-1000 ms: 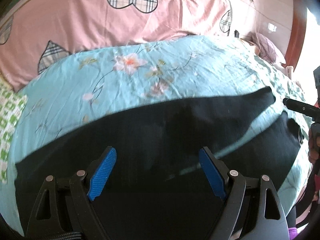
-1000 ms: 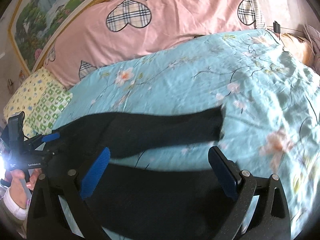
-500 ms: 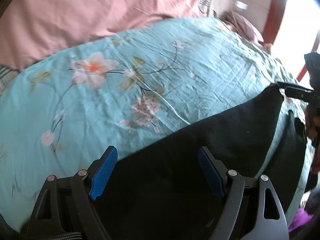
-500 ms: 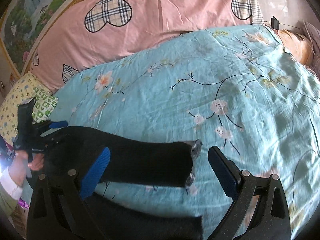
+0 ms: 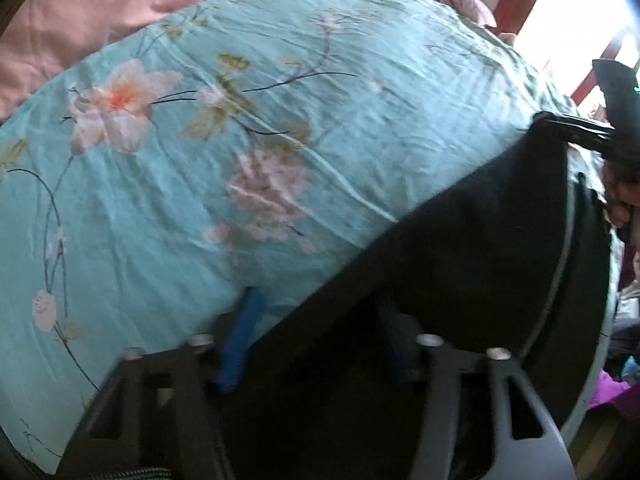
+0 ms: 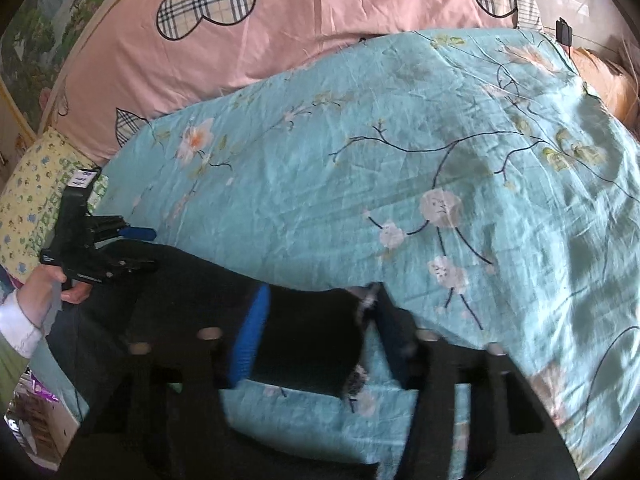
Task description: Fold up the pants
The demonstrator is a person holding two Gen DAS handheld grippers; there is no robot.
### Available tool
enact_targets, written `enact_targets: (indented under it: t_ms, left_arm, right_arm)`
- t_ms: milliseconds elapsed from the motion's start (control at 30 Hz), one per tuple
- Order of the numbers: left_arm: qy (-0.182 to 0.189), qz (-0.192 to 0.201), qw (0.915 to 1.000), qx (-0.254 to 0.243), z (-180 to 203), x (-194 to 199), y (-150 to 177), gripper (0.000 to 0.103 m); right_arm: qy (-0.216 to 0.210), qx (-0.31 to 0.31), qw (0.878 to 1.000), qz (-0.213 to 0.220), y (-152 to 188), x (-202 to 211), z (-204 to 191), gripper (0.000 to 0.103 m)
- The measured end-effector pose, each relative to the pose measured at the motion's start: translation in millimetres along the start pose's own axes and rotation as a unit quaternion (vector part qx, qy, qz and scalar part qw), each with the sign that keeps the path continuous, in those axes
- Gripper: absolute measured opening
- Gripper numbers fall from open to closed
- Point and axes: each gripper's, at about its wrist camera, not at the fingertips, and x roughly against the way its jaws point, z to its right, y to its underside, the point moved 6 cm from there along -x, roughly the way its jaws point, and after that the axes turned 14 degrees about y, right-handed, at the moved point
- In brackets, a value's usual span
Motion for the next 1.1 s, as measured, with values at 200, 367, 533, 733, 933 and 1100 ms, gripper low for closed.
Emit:
enact_targets:
  t_ms: [200,367,533,733,933,1100]
  left_arm:
    - [-0.014,0.000,0.9990,-0.042,37.6,10.6,13.3,0.006]
    - [-0.022,0.034,0.9982,-0.044,64.0,40.2,28.9,0.005]
    - [-0.025,0.059,0.9975,-0.030,87.9,67.6,49.4,0.004]
    - [-0.016,0.088,0.9959,-0.013,124.8,78.5,72.7,0.004]
    - [0.000,0.107,0.9942,0.010,146.8,79.9,91.3,0.004]
    - [0.003,0.117,0.9930,0.016,165.0,77.1,111.3,0.004]
  right_arm:
    - [0.000,0.004,1.000,0.011,-2.4,13.2,7.9,0.010]
    - [-0.004,0.019,0.999,0.032,-2.6,31.7,6.5,0.009]
    - [-0.013,0.024,0.998,0.056,-4.8,47.3,5.0,0.008]
    - [-0.025,0.035,0.996,0.083,-0.4,68.8,1.6,0.008]
    - [-0.028,0.049,0.994,0.097,19.8,85.8,6.8,0.008]
    - [-0.038,0.061,0.992,0.100,40.3,95.3,11.3,0.008]
